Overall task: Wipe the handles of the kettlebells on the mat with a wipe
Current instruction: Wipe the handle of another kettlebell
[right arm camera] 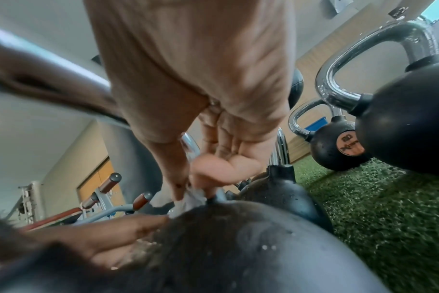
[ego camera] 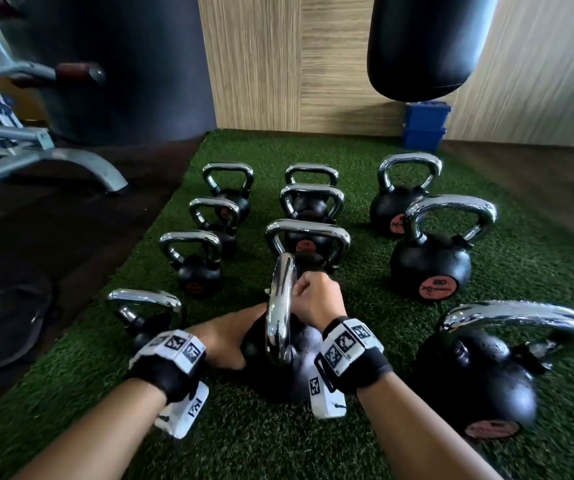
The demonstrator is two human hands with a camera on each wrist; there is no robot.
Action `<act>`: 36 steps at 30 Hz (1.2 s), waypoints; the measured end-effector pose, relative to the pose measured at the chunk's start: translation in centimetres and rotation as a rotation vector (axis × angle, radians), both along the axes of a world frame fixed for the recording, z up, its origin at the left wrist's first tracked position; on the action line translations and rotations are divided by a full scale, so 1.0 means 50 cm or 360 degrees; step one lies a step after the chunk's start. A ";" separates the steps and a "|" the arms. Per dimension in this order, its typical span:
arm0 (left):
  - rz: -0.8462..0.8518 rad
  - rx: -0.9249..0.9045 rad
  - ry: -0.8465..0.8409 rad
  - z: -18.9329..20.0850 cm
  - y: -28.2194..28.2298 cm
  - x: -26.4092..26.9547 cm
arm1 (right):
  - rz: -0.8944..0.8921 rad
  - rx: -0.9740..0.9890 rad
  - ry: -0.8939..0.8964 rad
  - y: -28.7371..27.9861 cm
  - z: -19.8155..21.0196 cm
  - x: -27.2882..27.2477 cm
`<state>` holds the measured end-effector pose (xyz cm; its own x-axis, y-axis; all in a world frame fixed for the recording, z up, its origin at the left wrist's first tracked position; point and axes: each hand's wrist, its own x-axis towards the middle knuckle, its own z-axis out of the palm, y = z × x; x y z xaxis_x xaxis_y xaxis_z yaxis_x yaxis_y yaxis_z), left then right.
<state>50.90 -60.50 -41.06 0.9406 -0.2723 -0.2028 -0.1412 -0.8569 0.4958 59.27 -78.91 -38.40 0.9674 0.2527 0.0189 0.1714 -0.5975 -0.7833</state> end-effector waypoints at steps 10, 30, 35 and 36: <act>0.0017 -0.0060 -0.0574 0.162 0.001 0.101 | 0.0475 0.0277 0.0045 -0.096 0.048 -0.141; 0.0480 0.0618 -0.0895 0.151 -0.027 0.042 | 0.0220 -0.0172 -0.0621 -0.157 0.054 -0.140; 0.0596 0.0798 -0.0959 0.120 -0.021 -0.020 | 0.0175 -0.0246 -0.0648 -0.173 0.063 -0.088; 0.0624 0.0762 -0.0938 0.122 -0.028 -0.026 | 0.0173 -0.0265 -0.0652 -0.172 0.065 -0.085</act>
<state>49.60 -61.93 -34.98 0.9370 0.0853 0.3389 0.0883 -0.9961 0.0064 55.03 -87.49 -35.17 0.8562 0.3845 0.3452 0.5160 -0.6708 -0.5327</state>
